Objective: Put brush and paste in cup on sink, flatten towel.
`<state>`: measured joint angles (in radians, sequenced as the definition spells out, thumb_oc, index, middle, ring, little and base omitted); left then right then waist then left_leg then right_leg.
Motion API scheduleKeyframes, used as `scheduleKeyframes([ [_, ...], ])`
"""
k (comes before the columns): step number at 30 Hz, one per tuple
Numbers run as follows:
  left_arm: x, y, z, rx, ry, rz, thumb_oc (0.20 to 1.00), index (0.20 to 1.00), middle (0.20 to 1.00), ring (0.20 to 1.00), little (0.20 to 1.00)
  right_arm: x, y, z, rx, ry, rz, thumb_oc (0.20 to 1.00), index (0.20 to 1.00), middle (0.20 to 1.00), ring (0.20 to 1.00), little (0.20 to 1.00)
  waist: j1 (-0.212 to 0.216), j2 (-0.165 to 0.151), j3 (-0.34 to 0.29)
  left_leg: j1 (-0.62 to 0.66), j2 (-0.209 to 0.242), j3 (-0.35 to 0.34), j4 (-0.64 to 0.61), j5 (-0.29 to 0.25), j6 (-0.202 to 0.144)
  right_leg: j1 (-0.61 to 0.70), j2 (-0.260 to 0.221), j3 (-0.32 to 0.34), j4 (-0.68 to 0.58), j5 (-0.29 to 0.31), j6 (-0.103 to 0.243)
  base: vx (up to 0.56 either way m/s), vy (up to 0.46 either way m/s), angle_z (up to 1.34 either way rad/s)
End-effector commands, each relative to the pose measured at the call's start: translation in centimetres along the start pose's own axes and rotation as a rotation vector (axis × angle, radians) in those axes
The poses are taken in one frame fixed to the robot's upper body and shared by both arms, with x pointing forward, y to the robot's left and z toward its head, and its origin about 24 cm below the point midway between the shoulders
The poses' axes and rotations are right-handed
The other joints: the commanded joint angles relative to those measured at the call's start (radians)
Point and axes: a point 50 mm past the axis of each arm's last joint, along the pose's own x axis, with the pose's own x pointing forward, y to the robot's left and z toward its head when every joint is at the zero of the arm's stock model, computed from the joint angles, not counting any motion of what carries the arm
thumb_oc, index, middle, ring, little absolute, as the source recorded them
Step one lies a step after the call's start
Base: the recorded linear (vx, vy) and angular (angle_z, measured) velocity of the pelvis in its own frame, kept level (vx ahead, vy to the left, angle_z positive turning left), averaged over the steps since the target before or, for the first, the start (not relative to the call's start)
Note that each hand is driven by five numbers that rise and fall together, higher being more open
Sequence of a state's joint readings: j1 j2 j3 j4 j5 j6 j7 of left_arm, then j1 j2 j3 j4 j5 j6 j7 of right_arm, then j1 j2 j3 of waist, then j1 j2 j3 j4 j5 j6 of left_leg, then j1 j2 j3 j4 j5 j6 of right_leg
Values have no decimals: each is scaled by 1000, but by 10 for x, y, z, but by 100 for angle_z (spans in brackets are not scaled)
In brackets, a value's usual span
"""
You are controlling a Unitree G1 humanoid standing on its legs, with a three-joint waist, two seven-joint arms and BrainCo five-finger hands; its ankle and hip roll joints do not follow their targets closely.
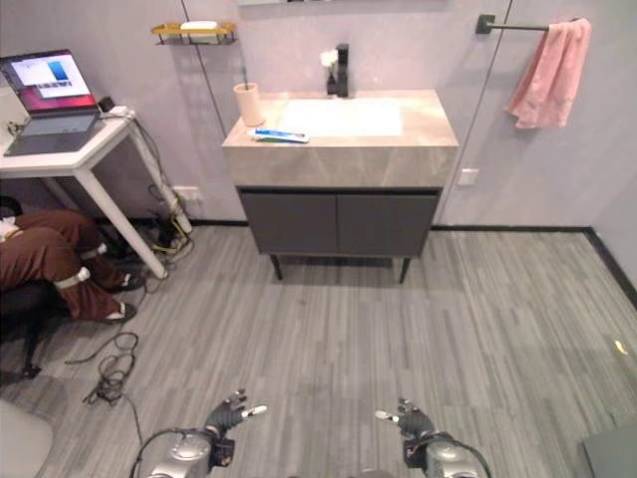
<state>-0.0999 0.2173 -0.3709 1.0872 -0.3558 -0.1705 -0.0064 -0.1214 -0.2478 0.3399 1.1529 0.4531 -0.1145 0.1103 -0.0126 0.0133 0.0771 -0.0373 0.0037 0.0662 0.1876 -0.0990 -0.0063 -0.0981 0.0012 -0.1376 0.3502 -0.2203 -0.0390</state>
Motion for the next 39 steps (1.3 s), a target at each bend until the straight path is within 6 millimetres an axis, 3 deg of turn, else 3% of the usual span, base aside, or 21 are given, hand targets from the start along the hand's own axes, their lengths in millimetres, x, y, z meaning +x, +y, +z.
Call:
scheduleKeyframes([
  [1,7,-7,23,-30,-80,-20,1000,1000,1000,1000,1000,1,-13,25,-97,-88,-21,1000,1000,1000,1000,1000,5,-9,41,-10,40,-3,43,6,-55,67,-50,4,-165,152,82,5,-122,1],
  [5,8,-7,34,-68,-116,-13,1000,1000,1000,1000,1000,0,-15,34,-139,-121,-23,1000,1000,1000,1000,1000,19,-18,90,-170,54,-42,307,191,-112,114,-36,-2,-218,161,50,-21,-119,8],
  [7,9,-6,39,-73,-132,-8,1000,1000,1000,1000,1000,0,-14,40,-160,-144,-11,1000,1000,1000,1000,1000,9,-20,106,-210,65,-21,343,220,-111,118,-36,-9,-213,151,38,59,-50,19],
  [10,10,-2,50,-44,-166,1,1000,1000,1000,1000,1000,-3,-18,45,-163,-176,-24,1000,1000,1000,1000,1000,-2,-11,107,-262,130,97,185,213,-94,136,-29,-27,-226,133,42,203,17,36],
  [12,10,2,53,-46,-183,27,1000,1000,1000,1000,1000,-3,-18,46,-169,-182,-29,1000,1000,1000,1000,1000,18,11,106,-288,122,109,-55,290,-91,165,-4,-5,-259,118,62,497,173,32],
  [13,10,2,57,-76,-203,36,1000,1000,1000,1000,1000,-1,-16,43,-202,-162,-29,1000,1000,1000,1000,1000,40,24,109,-307,146,121,-236,339,-94,210,2,18,-273,92,80,602,233,-20],
  [17,4,3,51,-108,-214,13,1000,1000,1000,1000,1000,0,-11,36,-248,-122,-6,1000,1000,1000,1000,1000,83,19,74,-298,134,75,-223,366,-86,274,-14,87,-291,59,105,461,219,-59],
  [19,3,3,51,-74,-224,-1,1000,1000,1000,1000,1000,1,-7,32,-238,-111,4,1000,1000,1000,1000,1000,95,2,52,-331,113,66,-156,347,-68,293,-51,97,-277,59,124,537,308,-98],
  [21,1,5,55,-36,-239,-12,1000,1000,1000,1000,1000,0,-6,29,-210,-107,9,1000,1000,1000,1000,1000,100,-24,37,-358,75,81,-67,300,-43,289,-98,102,-234,110,153,420,277,-81],
  [24,-2,9,54,7,-243,-21,1000,1000,1000,1000,1000,-1,-3,25,-184,-105,26,1000,1000,1000,1000,1000,96,-47,20,-328,14,114,-29,218,5,252,-167,108,-107,314,186,391,331,0],
  [26,-4,13,55,18,-251,-13,1000,1000,1000,1000,1000,-1,2,32,-170,-139,43,1000,1000,1000,1000,1000,94,-34,26,-276,-10,124,-45,183,36,181,-187,104,60,483,186,382,407,-14],
  [28,-6,17,54,16,-254,-9,1000,1000,1000,1000,1000,-1,5,34,-193,-148,54,1000,1000,1000,1000,1000,77,-5,49,-209,-21,124,-76,158,62,107,-178,80,180,512,188,346,383,-16],
  [29,-6,18,54,18,-252,-11,1000,1000,1000,1000,1000,-1,8,45,-223,-193,65,1000,1000,1000,1000,1000,56,9,60,-166,-28,101,-114,161,67,53,-122,96,226,449,179,247,243,-8],
  [30,-6,18,54,18,-252,-12,1000,1000,1000,1000,1000,-1,8,45,-224,-193,64,1000,1000,1000,1000,1000,57,10,59,-167,-26,101,-115,162,67,51,-121,96,225,451,178,377,323,12],
  [31,-6,25,53,29,-246,13,1000,1000,1000,1000,1000,-2,16,55,-307,-232,102,1000,1000,1000,1000,1000,47,11,75,-71,-36,121,-191,147,67,-60,-144,-23,167,362,179,246,217,29],
  [32,-6,25,53,29,-247,13,1000,1000,1000,1000,1000,-2,16,55,-308,-232,102,1000,1000,1000,1000,1000,46,13,75,-71,-35,119,-192,149,67,-60,-143,-25,165,363,178,501,280,10],
  [33,-5,25,46,43,-212,15,1000,1000,1000,1000,1000,-4,18,65,-367,-276,109,1000,1000,1000,1000,1000,23,19,80,-8,-33,104,-223,139,46,-91,-157,-119,30,312,170,395,91,-16],
  [34,-4,26,43,51,-198,19,1000,1000,1000,1000,1000,-5,17,64,-374,-277,103,1000,1000,1000,1000,1000,7,16,87,21,-40,98,-227,126,43,-129,-132,-102,-23,308,171,675,95,-14],
  [35,-3,26,41,73,-177,17,1000,1000,1000,1000,1000,-5,15,64,-384,-279,94,1000,1000,1000,1000,1000,-15,-2,90,67,-56,90,-226,94,37,-165,-119,-88,-172,353,189,427,32,8],
  [37,-2,27,40,85,-169,21,1000,1000,1000,1000,1000,-5,13,62,-366,-270,85,1000,1000,1000,1000,1000,-30,-9,92,92,-62,81,-233,78,33,-188,-112,-77,-234,382,197,422,-4,37],
  [39,1,22,41,114,-159,9,1000,1000,1000,1000,1000,-4,8,54,-349,-231,71,1000,1000,1000,1000,1000,-59,-13,89,150,-75,36,-219,23,28,-201,-100,-18,-287,423,203,559,-16,93],
])
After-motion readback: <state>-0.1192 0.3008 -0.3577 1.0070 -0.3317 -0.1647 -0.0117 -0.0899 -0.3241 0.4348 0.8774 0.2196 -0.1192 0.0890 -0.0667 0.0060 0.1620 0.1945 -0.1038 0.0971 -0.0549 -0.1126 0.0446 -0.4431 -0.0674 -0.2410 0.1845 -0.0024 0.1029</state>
